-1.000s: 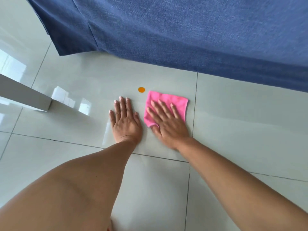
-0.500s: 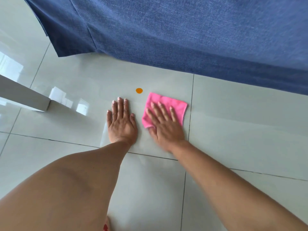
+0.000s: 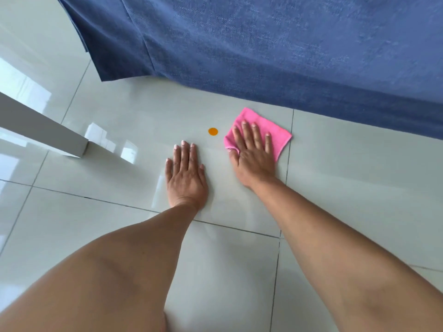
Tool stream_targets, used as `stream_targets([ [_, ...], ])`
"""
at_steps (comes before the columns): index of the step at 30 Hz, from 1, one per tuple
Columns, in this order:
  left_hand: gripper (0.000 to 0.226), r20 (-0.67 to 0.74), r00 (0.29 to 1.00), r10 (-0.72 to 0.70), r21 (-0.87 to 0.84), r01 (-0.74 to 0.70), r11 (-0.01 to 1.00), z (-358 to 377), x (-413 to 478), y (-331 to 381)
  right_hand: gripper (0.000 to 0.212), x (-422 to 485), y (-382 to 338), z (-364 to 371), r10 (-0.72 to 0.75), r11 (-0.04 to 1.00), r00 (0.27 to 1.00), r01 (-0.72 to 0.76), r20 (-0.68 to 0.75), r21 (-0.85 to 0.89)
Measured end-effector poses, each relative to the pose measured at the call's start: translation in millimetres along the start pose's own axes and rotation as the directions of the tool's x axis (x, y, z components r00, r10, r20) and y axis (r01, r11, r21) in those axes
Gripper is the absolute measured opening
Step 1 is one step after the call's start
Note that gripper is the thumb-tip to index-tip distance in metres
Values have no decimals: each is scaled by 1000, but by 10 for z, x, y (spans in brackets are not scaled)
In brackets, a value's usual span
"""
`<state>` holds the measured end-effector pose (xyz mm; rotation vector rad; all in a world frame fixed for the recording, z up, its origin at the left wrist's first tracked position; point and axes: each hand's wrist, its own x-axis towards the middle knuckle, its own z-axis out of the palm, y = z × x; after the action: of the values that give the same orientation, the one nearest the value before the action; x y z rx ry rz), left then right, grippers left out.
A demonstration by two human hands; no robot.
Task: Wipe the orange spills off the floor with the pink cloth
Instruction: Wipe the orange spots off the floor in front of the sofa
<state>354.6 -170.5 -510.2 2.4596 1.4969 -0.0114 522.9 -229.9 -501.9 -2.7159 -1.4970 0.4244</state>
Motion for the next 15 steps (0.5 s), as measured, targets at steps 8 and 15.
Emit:
stream_targets([
  [8, 63, -15, 988, -153, 70, 153, 986, -133, 266, -383, 63, -586, 546, 67, -277, 955, 959, 281, 57, -91],
  [15, 61, -29, 988, -155, 59, 156, 986, -95, 277, -408, 58, 389, 328, -135, 214, 974, 976, -210, -34, 91],
])
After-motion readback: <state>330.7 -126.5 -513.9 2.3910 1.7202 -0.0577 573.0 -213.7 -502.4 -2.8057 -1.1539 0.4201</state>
